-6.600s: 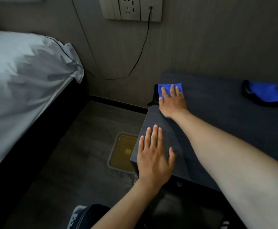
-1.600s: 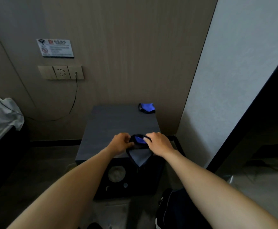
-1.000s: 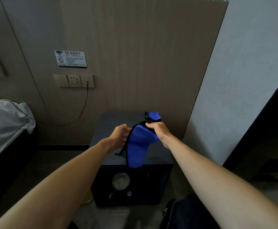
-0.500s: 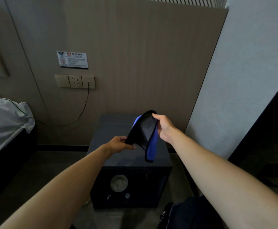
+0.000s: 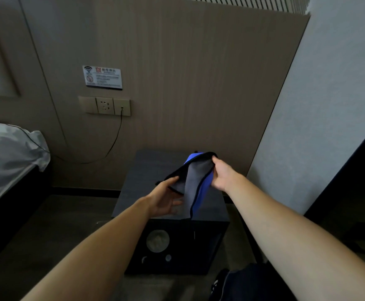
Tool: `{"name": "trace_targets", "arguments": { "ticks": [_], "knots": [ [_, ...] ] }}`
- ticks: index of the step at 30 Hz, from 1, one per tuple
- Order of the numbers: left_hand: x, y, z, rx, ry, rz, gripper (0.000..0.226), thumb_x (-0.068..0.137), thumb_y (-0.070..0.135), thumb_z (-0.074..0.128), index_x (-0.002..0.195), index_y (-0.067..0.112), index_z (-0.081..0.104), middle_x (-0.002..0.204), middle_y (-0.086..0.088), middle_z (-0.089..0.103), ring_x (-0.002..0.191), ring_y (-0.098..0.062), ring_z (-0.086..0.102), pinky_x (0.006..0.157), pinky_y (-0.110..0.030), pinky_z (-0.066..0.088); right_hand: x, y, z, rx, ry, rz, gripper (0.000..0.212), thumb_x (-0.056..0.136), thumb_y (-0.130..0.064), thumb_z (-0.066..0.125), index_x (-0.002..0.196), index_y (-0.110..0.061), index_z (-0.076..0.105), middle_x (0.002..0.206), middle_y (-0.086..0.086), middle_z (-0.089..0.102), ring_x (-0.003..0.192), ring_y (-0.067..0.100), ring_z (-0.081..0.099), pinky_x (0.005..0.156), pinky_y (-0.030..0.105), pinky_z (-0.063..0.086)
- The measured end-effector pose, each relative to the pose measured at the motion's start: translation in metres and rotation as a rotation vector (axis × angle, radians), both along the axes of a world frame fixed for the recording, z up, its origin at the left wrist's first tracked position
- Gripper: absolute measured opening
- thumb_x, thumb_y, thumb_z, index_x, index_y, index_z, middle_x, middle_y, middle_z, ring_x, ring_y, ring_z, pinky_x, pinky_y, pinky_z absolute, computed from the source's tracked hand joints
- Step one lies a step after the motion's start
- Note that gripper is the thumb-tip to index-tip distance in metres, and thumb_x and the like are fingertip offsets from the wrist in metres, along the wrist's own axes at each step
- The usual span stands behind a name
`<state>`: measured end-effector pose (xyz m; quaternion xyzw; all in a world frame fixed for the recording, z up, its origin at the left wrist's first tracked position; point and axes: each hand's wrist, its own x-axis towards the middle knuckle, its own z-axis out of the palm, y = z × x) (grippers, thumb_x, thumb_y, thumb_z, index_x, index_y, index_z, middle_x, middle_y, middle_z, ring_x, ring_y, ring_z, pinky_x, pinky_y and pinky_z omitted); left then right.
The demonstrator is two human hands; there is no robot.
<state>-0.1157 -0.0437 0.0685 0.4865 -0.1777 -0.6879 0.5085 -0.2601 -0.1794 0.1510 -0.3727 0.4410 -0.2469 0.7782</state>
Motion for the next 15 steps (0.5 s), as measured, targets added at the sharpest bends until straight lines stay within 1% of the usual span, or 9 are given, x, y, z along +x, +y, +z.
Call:
{"name": "trace_targets", "arguments": {
  "ticks": [1,3,4,5,8,9,11,12,15],
  "knots": [
    [-0.002,0.000,0.001,0.009,-0.049,-0.019,0.025,0.080,0.043,0.066,0.078,0.018,0.067,0.086,-0.002,0.066,0.078,-0.017,0.062,0.074,-0.035,0.042,-0.001,-0.002,-0.002,0.000,0.008,-0.009,0.047,0.104,-0.044,0.038,0.128,-0.009,0.059,0.111,0.014,0.068,0.099,0.028,0.064,0.079,0.041,0.050],
    [-0.002,-0.003,-0.004,0.022,-0.241,-0.040,0.005,0.080,0.024,0.067,0.078,0.019,0.067,0.087,0.002,0.067,0.085,-0.011,0.063,0.093,-0.039,0.037,-0.003,-0.003,-0.004,-0.005,0.035,-0.012,0.049,0.104,-0.046,0.037,0.126,-0.008,0.059,0.106,0.015,0.068,0.095,0.029,0.064,0.077,0.042,0.049],
    [-0.001,-0.004,-0.007,0.026,-0.337,-0.037,0.003,0.084,0.018,0.068,0.087,0.018,0.069,0.093,0.003,0.071,0.093,-0.010,0.064,0.103,-0.040,0.032,-0.005,-0.005,-0.005,-0.011,0.066,-0.016,0.050,0.103,-0.048,0.037,0.124,-0.008,0.061,0.104,0.015,0.068,0.093,0.030,0.064,0.076,0.042,0.050],
    [-0.001,-0.004,-0.009,0.026,-0.404,-0.026,0.010,0.086,0.015,0.069,0.097,0.015,0.070,0.100,0.003,0.073,0.099,-0.009,0.065,0.107,-0.040,0.029,-0.006,-0.006,-0.006,-0.019,0.088,-0.012,0.051,0.102,-0.050,0.038,0.121,-0.008,0.062,0.103,0.016,0.069,0.092,0.030,0.064,0.073,0.041,0.050],
    [0.006,-0.001,-0.014,-0.021,-0.489,0.015,0.028,0.086,0.016,0.075,0.112,0.008,0.071,0.108,-0.001,0.074,0.101,-0.013,0.067,0.096,-0.029,0.041,-0.011,-0.011,-0.009,-0.034,0.191,0.012,0.059,0.096,-0.059,0.044,0.117,-0.009,0.066,0.106,0.016,0.072,0.096,0.031,0.067,0.073,0.038,0.053],
    [0.011,0.001,-0.015,-0.046,-0.487,0.057,0.024,0.086,0.013,0.074,0.109,0.006,0.071,0.105,-0.002,0.074,0.099,-0.015,0.067,0.090,-0.025,0.046,-0.014,-0.017,-0.012,-0.054,0.227,0.025,0.062,0.094,-0.063,0.045,0.118,-0.010,0.067,0.109,0.015,0.072,0.100,0.031,0.067,0.078,0.038,0.054],
    [0.022,0.004,-0.019,-0.083,-0.492,0.152,0.015,0.088,0.005,0.069,0.103,0.005,0.072,0.100,-0.005,0.073,0.103,-0.021,0.065,0.090,-0.026,0.051,-0.020,-0.025,-0.018,-0.075,0.290,0.056,0.069,0.088,-0.070,0.047,0.119,-0.011,0.067,0.113,0.014,0.072,0.106,0.031,0.066,0.090,0.040,0.053],
    [0.027,0.006,-0.021,-0.089,-0.484,0.184,0.015,0.089,0.004,0.067,0.104,0.004,0.071,0.100,-0.006,0.072,0.105,-0.024,0.064,0.090,-0.027,0.052,-0.023,-0.033,-0.027,-0.073,0.312,0.067,0.072,0.085,-0.072,0.050,0.119,-0.011,0.067,0.115,0.013,0.071,0.108,0.031,0.066,0.093,0.041,0.052],
    [0.034,0.013,-0.016,-0.073,-0.352,0.192,0.022,0.096,0.011,0.060,0.116,0.004,0.066,0.106,-0.009,0.072,0.100,-0.024,0.067,0.072,-0.025,0.056,-0.028,-0.078,-0.071,-0.067,0.325,0.097,0.091,0.061,-0.078,0.069,0.125,-0.013,0.063,0.129,0.011,0.065,0.120,0.032,0.060,0.102,0.049,0.047]
  ]
}}
